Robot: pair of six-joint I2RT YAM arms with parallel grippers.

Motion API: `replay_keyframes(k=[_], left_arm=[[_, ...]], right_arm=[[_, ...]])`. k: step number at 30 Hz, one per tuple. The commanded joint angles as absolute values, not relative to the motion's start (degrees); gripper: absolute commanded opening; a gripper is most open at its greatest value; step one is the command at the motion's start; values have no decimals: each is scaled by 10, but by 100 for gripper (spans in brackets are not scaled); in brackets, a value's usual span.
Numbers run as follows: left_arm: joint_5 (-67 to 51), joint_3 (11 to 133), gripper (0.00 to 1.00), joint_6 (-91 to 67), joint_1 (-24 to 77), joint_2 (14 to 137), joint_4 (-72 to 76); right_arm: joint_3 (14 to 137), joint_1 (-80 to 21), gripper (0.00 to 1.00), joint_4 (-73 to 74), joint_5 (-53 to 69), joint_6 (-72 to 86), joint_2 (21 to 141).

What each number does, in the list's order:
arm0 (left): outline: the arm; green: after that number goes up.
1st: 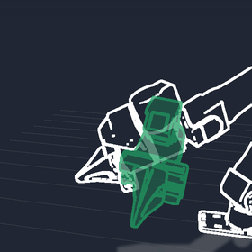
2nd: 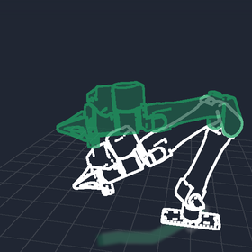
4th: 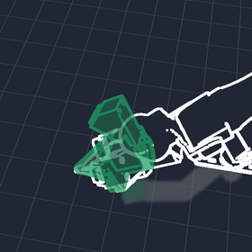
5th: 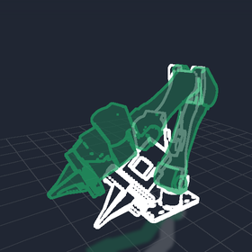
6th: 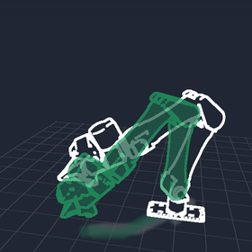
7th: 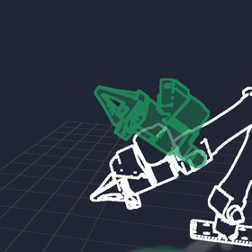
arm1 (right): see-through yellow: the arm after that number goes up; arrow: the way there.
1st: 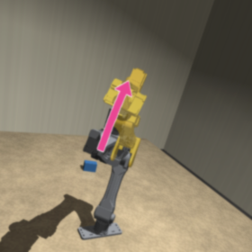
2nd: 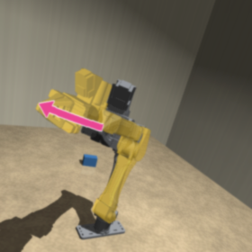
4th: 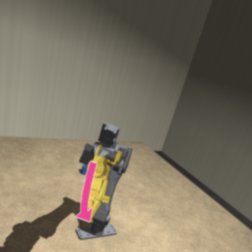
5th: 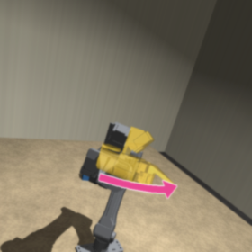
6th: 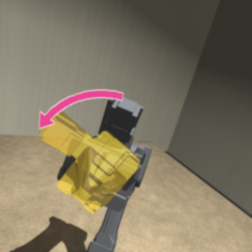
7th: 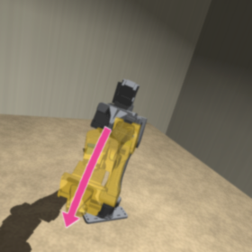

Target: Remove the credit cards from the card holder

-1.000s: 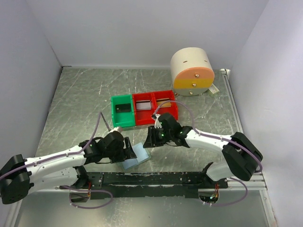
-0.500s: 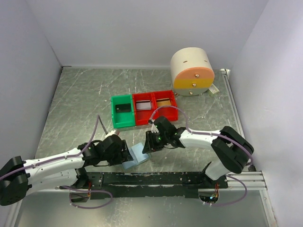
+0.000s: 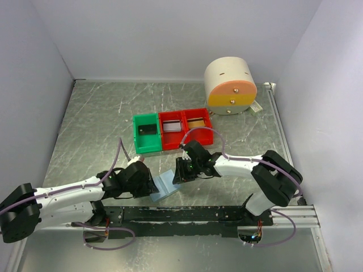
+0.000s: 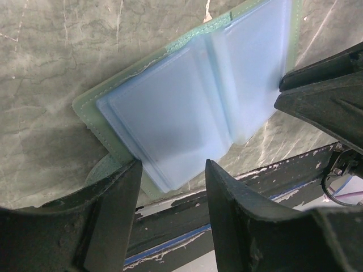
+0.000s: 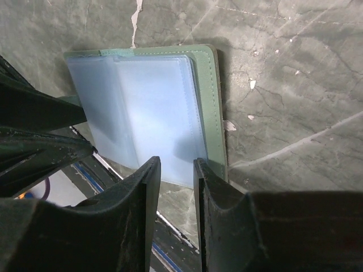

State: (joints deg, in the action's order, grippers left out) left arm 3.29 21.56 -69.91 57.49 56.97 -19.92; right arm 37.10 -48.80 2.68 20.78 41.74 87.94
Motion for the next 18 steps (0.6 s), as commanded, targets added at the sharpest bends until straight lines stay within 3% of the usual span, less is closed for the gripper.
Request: replay_keyframes(k=[1,18], left_arm=[[45,202,60,-708,579,580,-204],[44,191,58,-709,579,566,-203]], right_arm=[[379,-492,31,70,168,409,877],[386,-493,32,78,171,402,892]])
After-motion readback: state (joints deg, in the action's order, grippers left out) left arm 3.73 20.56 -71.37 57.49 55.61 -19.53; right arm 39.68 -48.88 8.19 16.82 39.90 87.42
